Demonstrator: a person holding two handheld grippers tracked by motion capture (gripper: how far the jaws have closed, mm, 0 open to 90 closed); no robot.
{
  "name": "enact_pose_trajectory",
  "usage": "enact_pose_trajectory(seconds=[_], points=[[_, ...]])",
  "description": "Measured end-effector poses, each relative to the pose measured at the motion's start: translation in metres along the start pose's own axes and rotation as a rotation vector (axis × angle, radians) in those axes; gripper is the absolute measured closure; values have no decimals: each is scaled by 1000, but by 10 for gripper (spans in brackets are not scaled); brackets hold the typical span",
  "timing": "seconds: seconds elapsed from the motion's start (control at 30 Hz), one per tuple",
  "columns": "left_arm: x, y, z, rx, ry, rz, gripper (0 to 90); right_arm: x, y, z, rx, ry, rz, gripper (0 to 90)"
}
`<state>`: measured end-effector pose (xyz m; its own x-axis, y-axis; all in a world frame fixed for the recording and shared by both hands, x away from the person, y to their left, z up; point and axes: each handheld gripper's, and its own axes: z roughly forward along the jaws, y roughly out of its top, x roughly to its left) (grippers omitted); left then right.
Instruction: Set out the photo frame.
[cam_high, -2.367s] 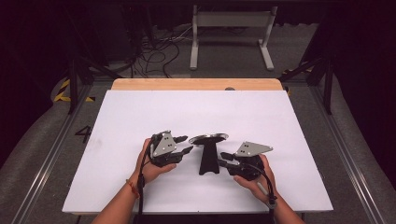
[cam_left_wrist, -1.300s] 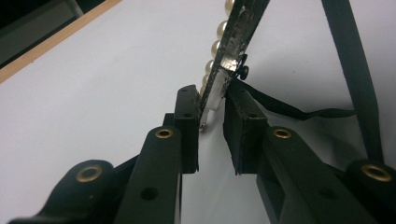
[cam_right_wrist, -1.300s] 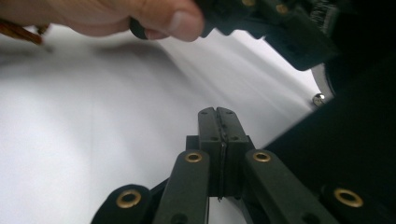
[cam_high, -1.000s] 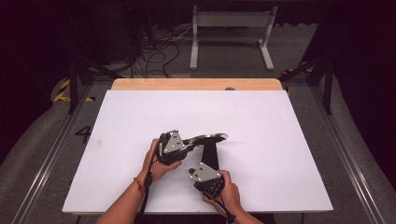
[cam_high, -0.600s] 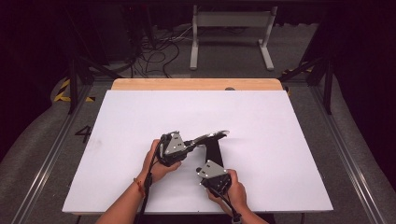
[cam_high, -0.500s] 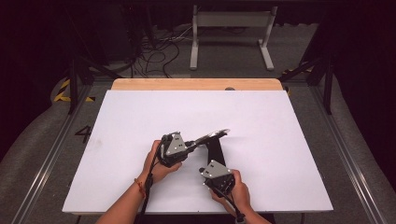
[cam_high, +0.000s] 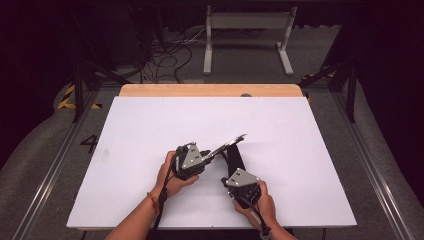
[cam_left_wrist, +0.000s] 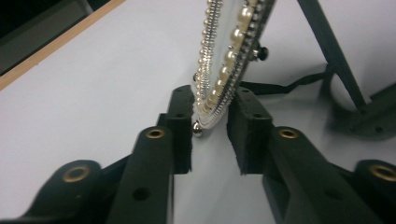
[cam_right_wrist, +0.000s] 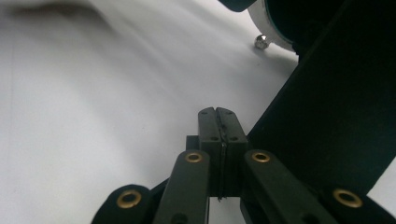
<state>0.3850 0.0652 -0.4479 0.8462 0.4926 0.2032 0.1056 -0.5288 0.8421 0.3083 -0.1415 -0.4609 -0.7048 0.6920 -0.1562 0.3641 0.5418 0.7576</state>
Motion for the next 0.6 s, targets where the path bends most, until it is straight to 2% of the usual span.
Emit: enact_pose_trajectory(seconds=[0.03, 0.13, 0.17, 0.27, 0.33, 0.43, 0.53, 0.6], points=[[0, 0, 2, -1, 7, 0, 697, 0, -1, 0, -6, 9, 15, 900], [0, 0, 6, 4, 8, 2, 685, -1, -1, -2, -28, 31, 21, 900], [1, -1, 8, 7, 11, 4, 694, -2, 0, -3, -32, 36, 14, 900], [1, -2, 11, 2, -16, 3, 750, -1, 1, -3, -40, 26, 11, 900], [-1, 0, 10, 16, 2, 30, 782, -1, 1, -3, -32, 17, 12, 900], [-2, 0, 10, 22, 9, 40, 791, -5, 0, -3, -31, 18, 22, 900], [-6, 2, 9, 40, 41, 72, 800, -7, 3, -7, -41, 5, 14, 900], [-8, 3, 8, 52, 49, 83, 804, -8, 4, -7, -43, 6, 15, 900]])
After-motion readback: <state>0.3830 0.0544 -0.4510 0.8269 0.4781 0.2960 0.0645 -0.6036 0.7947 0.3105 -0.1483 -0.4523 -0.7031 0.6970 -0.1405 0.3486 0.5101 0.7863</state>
